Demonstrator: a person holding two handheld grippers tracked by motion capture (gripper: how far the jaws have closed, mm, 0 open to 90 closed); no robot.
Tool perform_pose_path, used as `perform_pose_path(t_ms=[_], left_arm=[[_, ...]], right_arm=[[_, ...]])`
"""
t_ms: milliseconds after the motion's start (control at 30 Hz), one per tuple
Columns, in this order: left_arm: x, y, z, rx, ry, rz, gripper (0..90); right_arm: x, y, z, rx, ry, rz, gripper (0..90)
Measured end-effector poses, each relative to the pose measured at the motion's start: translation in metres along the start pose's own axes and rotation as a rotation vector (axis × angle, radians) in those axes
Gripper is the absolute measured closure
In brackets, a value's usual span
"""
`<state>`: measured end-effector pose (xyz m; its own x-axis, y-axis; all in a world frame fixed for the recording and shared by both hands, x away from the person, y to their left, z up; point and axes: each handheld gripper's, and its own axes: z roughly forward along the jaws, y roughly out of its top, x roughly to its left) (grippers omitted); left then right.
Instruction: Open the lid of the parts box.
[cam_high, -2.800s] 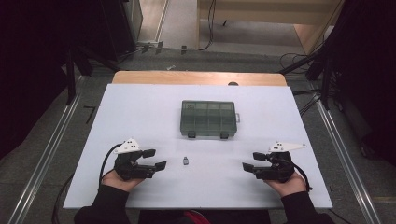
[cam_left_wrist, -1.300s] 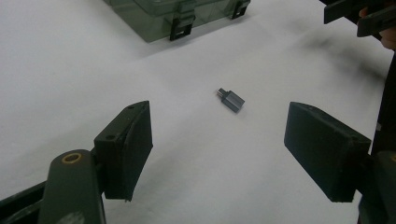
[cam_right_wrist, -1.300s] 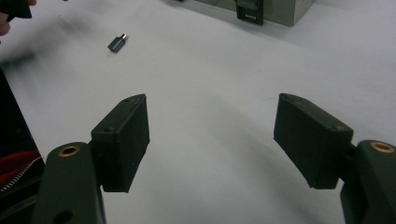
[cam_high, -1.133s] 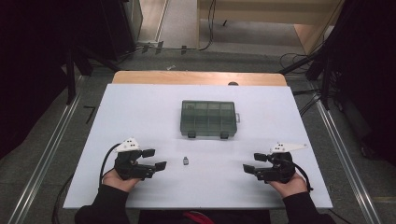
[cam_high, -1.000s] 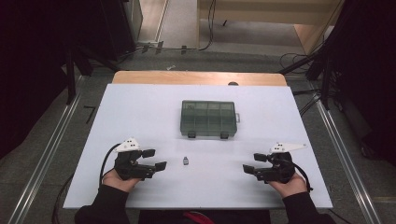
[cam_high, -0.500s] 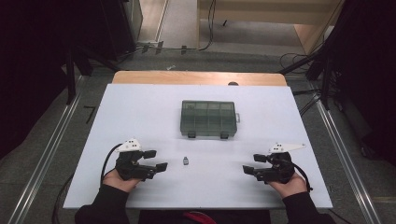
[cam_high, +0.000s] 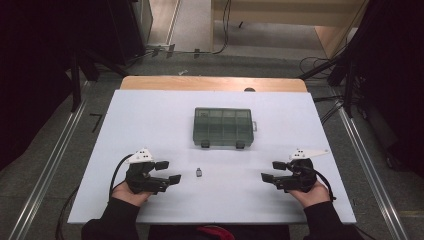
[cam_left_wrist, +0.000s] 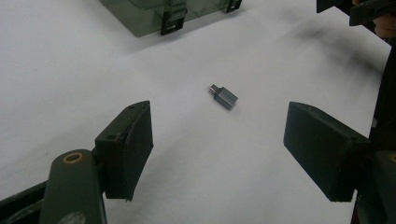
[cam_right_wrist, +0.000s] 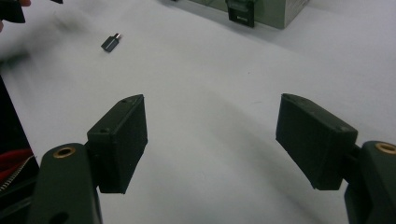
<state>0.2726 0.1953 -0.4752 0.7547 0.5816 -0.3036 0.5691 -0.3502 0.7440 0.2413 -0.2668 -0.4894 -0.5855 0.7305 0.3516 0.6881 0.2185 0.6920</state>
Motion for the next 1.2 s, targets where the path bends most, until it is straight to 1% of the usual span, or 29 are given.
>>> perform_pose_path(t_ms=[100, 200, 267, 400, 700, 767, 833, 933, 1200], left_arm=[[0.0, 0.0, -0.001, -0.001, 0.001, 0.002, 24.0], [0.001, 0.0, -0.001, -0.004, 0.001, 0.0, 24.0], [0.001, 0.0, -0.001, -0.008, -0.002, -0.004, 24.0], [0.0, 0.0, -0.001, -0.008, -0.002, -0.001, 24.1], [0.002, 0.001, -0.002, -0.003, -0.003, -0.005, 24.2], [0.002, 0.0, -0.003, -0.007, -0.004, -0.006, 26.5], [0.002, 0.001, -0.004, -0.012, -0.007, -0.007, 26.5], [0.003, 0.0, -0.004, -0.012, -0.005, -0.007, 26.5], [0.004, 0.0, -0.003, -0.007, 0.001, -0.009, 26.5]], right_arm=[[-0.001, 0.004, 0.0, 0.004, -0.007, -0.001, 23.9], [-0.002, 0.007, 0.001, -0.004, -0.007, 0.0, 23.9], [-0.003, 0.011, 0.002, -0.011, -0.01, 0.011, 24.0], [-0.004, 0.016, 0.005, -0.012, -0.017, 0.006, 24.2], [-0.008, 0.025, 0.007, -0.011, -0.012, 0.011, 25.2], [-0.009, 0.027, 0.007, -0.01, -0.007, 0.015, 25.4], [-0.01, 0.029, 0.007, -0.01, -0.007, 0.016, 25.4], [-0.011, 0.031, 0.009, -0.004, -0.004, 0.018, 25.4], [-0.013, 0.039, 0.012, -0.007, -0.005, 0.016, 25.4]])
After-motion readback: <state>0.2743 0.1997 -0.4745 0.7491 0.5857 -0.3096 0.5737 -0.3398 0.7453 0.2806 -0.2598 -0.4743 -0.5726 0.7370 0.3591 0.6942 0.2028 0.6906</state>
